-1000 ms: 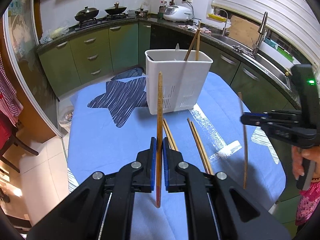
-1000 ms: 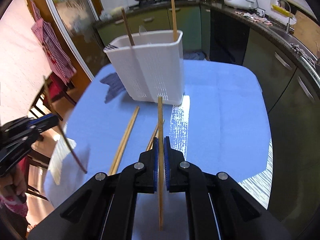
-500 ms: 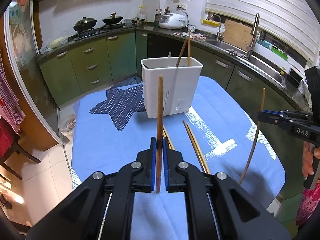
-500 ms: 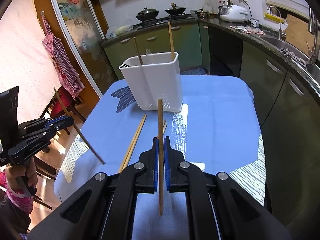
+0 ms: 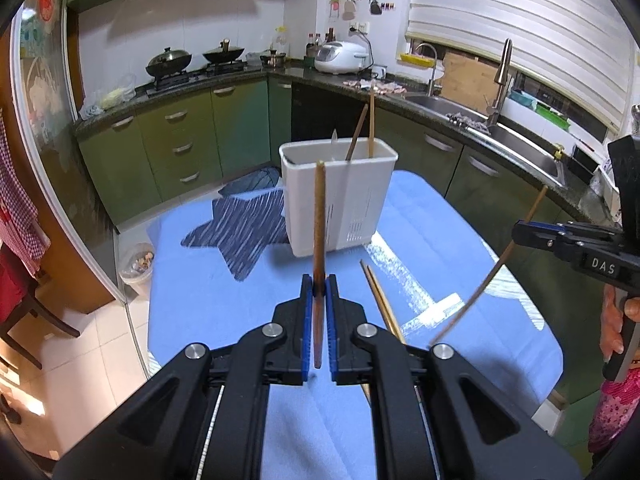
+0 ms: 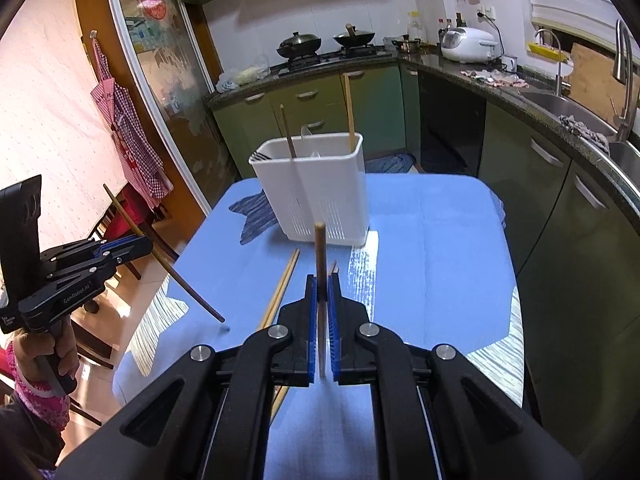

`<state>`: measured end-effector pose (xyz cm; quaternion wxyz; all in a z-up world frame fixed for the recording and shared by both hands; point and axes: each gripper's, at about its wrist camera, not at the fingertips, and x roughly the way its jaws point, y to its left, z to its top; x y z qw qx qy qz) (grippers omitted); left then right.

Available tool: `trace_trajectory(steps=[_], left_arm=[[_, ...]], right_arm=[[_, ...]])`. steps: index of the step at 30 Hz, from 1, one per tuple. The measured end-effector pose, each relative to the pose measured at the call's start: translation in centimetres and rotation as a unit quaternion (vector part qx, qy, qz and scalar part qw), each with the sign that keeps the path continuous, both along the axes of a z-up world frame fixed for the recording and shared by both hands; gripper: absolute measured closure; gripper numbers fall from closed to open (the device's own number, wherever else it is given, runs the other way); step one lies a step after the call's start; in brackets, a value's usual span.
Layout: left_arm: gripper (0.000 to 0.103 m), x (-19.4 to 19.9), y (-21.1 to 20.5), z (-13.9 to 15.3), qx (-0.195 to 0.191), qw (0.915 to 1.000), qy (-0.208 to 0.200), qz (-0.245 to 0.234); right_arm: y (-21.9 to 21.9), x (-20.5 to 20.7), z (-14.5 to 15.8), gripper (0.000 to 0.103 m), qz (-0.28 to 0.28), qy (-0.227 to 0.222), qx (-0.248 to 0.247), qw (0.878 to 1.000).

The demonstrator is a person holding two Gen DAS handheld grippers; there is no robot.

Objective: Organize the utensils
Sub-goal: 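Lift the chopsticks and carry them over the white holder with both tools, then open the left tool to drop its chopstick into the white holder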

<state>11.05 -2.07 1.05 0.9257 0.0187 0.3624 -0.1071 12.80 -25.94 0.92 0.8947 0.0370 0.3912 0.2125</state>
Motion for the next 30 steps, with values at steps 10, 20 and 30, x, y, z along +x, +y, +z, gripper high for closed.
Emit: trace_trajectory(steps=[10,20,30], left_arm=[[0.097,3.2,0.1,7.3,-0.017,0.9983,-0.055,0.005],[0.097,9.4,-2.4,13.3,-0.011,0.9907,-0.134,0.021],[0.096,15.8,-3.8,9.2,-0.006,0.9932,-0.108,0.042]], right_arm=[[0.0,0.1,3.4,0.097,0.004,-0.034,-0.001,0.999],[-1.5,1.0,3.0,0.097,-0.008,-0.029,-0.001,1.000],[-2.4,2.0,3.1,0.097,-0.014,-0.031,0.007,0.999]])
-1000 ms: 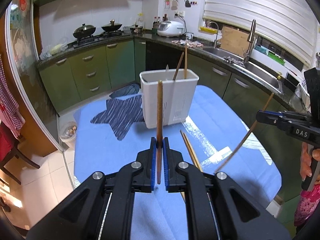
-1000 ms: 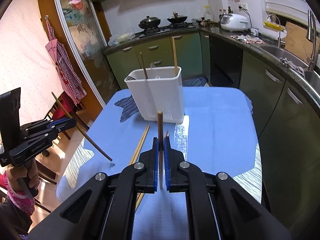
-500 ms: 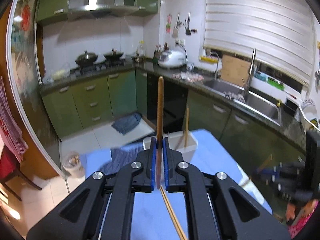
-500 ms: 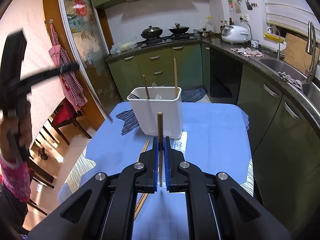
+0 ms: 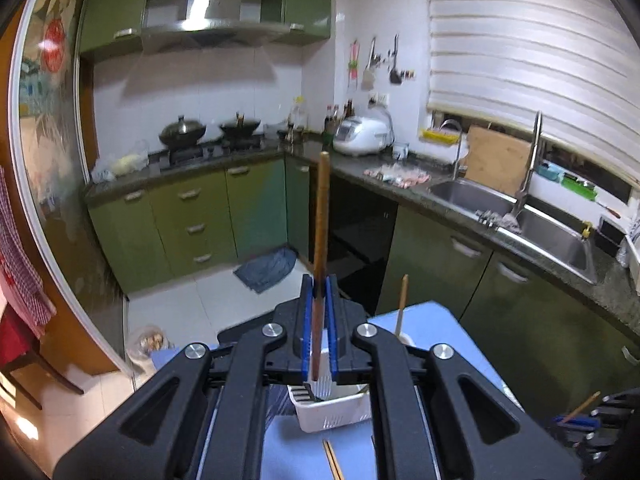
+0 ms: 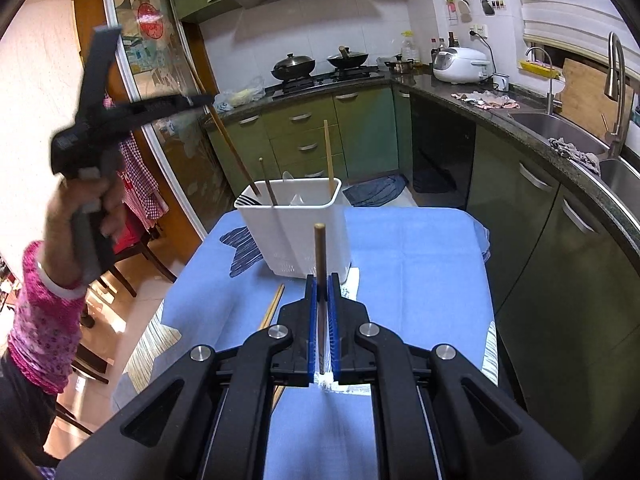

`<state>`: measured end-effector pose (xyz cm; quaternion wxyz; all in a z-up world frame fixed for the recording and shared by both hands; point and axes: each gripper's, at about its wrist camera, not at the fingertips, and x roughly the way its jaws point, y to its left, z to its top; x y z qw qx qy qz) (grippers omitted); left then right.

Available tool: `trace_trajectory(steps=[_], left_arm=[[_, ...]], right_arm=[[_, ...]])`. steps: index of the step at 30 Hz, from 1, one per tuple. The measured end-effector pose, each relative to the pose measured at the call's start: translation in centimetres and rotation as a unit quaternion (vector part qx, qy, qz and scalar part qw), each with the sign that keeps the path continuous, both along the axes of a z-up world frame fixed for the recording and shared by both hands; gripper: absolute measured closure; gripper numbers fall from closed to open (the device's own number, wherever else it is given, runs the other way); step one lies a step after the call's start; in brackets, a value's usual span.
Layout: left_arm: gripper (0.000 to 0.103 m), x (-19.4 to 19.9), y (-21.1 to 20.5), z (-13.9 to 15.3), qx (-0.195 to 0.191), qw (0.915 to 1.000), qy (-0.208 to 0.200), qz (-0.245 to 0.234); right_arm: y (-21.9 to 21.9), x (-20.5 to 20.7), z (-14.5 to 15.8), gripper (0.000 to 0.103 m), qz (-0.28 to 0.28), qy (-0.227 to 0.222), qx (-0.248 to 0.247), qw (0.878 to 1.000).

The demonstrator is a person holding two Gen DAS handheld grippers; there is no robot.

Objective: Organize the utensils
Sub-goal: 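Open the left tool to drop its chopstick into the white holder, then open the right tool to drop its chopstick into the white holder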

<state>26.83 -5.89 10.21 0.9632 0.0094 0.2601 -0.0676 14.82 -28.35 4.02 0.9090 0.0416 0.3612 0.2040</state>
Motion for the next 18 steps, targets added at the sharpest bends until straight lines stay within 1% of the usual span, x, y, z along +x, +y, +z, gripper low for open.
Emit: trace_trajectory(steps=[3,5,6,8,11,15,18], left_arm=[[0.096,0.6,-0.1,-1.8,0.007,0.9998,0.020,0.003],[0.092,0.8,-0.2,-3.2,0.017,0.9992,0.036,0.002],[0.087,0.6,-0.2,-3.6,0.019,0.9991,0.039,0.002],[0.086,0.1,0.1,-4.4,0.022,0.9986,0.047,-0.002],[0.086,-1.8,1.3,-4.7,0.014,0.9984,0.055,-0.008],[0.074,-5.1,2.8,-4.7,0.011,0.9984,0.054,-0.014],[0.074,-7.2,3.7,-4.7,0.006,0.9987,0.048,-0.015]], right_arm=[[0.1,0.6,0.7,0.097,0.001,-0.005,0.003,1.000],[0.4,1.1,1.5,0.097,0.003,-0.011,0.004,1.000],[0.6,1.4,2.1,0.097,0.002,-0.016,0.004,1.000],[1.0,2.0,3.0,0.097,0.002,-0.025,0.001,1.000],[1.5,3.1,4.6,0.097,-0.002,-0.037,0.000,0.999],[1.8,5.0,7.6,0.097,-0.015,-0.063,0.013,0.998],[2.1,7.0,9.8,0.097,-0.022,-0.081,0.031,0.996]])
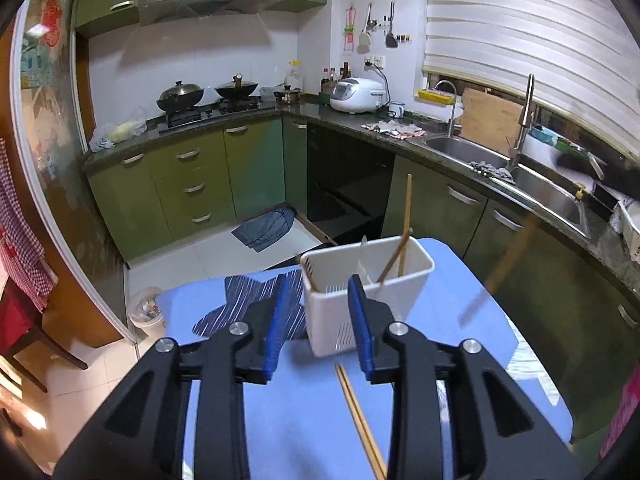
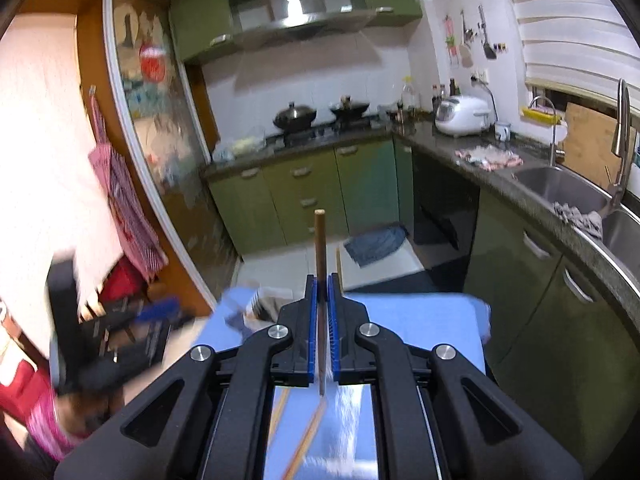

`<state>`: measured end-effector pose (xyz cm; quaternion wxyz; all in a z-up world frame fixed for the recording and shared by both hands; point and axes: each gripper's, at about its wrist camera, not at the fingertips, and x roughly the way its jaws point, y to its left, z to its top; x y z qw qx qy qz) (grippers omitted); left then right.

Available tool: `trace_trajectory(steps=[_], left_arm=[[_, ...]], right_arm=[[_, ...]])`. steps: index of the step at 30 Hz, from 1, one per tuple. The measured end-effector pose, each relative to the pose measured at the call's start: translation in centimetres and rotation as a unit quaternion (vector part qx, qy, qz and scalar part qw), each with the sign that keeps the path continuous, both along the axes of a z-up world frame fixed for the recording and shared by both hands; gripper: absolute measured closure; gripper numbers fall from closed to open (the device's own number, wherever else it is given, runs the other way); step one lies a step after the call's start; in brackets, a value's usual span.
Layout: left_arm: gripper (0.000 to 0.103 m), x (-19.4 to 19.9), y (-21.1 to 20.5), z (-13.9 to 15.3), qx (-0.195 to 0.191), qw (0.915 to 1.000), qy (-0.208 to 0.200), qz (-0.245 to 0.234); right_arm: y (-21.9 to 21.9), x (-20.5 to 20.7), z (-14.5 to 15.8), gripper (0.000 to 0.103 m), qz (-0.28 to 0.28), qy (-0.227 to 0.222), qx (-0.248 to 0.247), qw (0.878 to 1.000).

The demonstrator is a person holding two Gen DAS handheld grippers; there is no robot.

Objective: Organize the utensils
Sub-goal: 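Open the right tool to drop its chopstick into the white holder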

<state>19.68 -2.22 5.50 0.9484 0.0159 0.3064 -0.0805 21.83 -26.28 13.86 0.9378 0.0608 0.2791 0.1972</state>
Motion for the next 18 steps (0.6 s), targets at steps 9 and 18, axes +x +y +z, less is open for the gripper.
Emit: trace_trajectory(steps=[9,18], left_arm=[[0.070,-3.8,1.1,-0.9,0.007,1.0000,0.002,-0.003],[0.068,-3.9,1.4,-3.6,0.008,0.9993,0.035,-0.005]], right_arm=[[2.7,7.9,1.1,0.097,-0.049,-0.015,-0.003,0.999],[5.4,10.4,-5.2,0.091,-0.018,0.047,-0.034,0.998]])
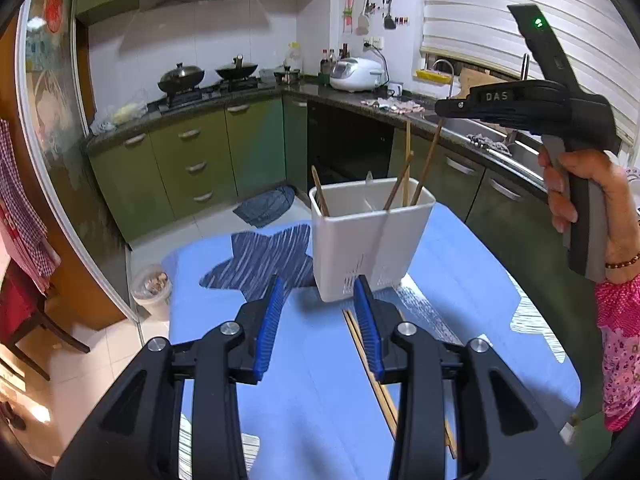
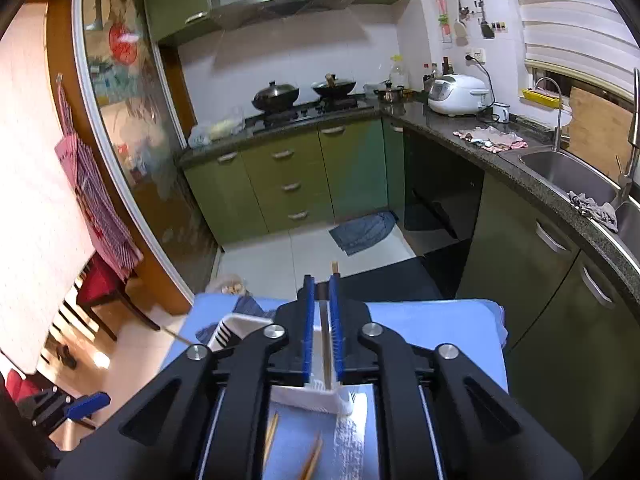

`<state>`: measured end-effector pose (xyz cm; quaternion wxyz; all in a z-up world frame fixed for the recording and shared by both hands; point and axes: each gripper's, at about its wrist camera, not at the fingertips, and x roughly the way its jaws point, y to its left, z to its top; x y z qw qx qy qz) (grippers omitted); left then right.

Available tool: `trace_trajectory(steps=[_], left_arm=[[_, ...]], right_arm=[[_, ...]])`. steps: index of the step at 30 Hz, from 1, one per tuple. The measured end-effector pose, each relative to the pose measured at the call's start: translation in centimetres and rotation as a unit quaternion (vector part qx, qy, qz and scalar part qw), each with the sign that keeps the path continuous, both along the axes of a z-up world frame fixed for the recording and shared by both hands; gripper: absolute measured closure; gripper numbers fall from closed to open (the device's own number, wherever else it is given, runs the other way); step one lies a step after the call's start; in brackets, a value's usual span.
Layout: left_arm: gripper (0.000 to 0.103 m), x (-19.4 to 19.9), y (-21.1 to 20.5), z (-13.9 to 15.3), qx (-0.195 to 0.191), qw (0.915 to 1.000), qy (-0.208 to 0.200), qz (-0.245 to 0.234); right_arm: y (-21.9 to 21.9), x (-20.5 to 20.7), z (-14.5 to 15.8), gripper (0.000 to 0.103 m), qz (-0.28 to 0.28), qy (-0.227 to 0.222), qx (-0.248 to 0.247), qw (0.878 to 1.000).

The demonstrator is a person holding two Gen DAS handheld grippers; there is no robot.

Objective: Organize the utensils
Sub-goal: 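Open the right tool to drop its chopstick into the white holder, then grasp a wooden chopstick from the cloth with the left tool while the right tool grasps another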

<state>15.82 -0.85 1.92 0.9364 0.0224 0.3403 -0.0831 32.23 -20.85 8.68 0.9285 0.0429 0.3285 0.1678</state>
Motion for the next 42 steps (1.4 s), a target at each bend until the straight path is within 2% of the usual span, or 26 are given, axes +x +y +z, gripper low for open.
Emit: trace_trajectory(steps=[6,10,14,17,20,24,38,40,42], left_arm=[[0.068,0.5,-1.2,-2.0,-0.003,0.9995,0.031,-0.006],[0.067,1.6,-2.4,-4.9,-0.001,0.9968,0.079,-0.007],[0.067,3.7,-3.8,-8.4,0.001,0.9913,0.131,0.001],[0.067,5.4,-4.6,-10.8,0.002,0.9871,0.160,0.011],[0.067,6.7,-5.0,-12.6,0.006,0.9831,0.181,0.026],[0.067,7.2,-5.4,-14.0,0.014,0.9794,0.198,0.039],[0.071,8.1,-5.8,-15.8,0.026,0.9736,0.224,0.038],[0.071,8.1,-5.8,-16.1,0.030,0.9727,0.227,0.039],[0.071,8.2,-5.7,-16.2,0.032,0.9722,0.229,0.039]], right_arm=[[-1.5,-4.3,0.5,0.086,0.013,-0.013,0.011,1.000],[-3.5,-9.6,-0.8,0.081,0.015,-0.016,0.007,1.000],[-5.2,-13.8,-5.8,0.081,0.010,0.019,-0.011,1.000],[-6.6,-15.4,-9.4,0.081,-0.002,0.047,-0.008,0.999],[-8.0,-15.9,-12.3,0.081,-0.007,0.080,0.007,0.997],[-9.2,-16.0,-14.2,0.081,-0.004,0.102,0.025,0.994],[-8.7,-14.8,-14.7,0.081,0.005,0.124,0.044,0.991],[-8.7,-14.7,-14.7,0.071,0.005,0.124,0.048,0.991],[-8.7,-14.7,-14.5,0.071,0.005,0.123,0.049,0.991]])
